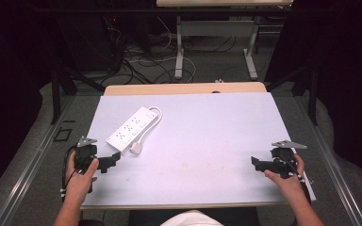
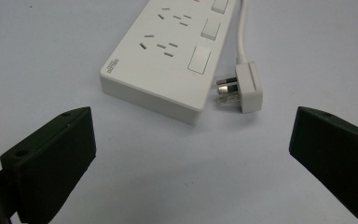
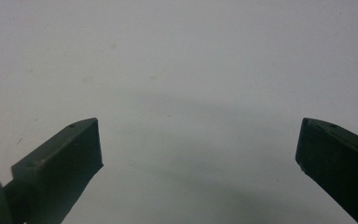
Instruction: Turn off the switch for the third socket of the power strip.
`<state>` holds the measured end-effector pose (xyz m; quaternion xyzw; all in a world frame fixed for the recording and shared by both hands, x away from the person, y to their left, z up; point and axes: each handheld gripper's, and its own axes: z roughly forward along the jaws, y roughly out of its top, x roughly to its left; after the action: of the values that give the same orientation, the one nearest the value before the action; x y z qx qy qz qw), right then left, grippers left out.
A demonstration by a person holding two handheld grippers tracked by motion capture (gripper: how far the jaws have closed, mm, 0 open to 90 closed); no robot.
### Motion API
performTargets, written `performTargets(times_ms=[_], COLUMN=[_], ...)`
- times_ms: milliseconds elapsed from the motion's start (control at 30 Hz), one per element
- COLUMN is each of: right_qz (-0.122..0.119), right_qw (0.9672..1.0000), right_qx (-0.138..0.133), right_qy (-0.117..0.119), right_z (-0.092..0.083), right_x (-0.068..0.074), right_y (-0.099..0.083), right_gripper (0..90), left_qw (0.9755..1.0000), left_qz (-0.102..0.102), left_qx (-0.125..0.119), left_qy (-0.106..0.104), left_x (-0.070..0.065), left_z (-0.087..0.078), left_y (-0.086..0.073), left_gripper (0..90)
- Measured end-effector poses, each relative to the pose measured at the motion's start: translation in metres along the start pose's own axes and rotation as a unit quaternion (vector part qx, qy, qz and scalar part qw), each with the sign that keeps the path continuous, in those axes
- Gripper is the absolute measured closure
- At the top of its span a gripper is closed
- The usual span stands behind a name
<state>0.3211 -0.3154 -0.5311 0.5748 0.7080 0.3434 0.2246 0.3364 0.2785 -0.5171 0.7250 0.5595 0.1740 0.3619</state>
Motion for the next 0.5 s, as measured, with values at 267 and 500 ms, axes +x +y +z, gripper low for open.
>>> performTargets(times_ms=[267, 500], right_qz=[-0.001, -0.002], right_qw=[1.0000, 1.0000], right_qx=[0.002, 0.001], right_qy=[0.003, 0.002], right_z=[0.001, 0.001], right_x=[0.001, 0.000], right_y=[0.000, 0.000], right_gripper=[0.0, 0.0], left_qw=[0.9999, 0.9997], left_qz=[-0.003, -0.001], left_qx=[0.000, 0.005], left_qy=[0.017, 0.023], left_x=[0.005, 0.008], left_z=[0.006, 0.010], left_y=[-0.008, -0.014], left_gripper=[0.2, 0.2])
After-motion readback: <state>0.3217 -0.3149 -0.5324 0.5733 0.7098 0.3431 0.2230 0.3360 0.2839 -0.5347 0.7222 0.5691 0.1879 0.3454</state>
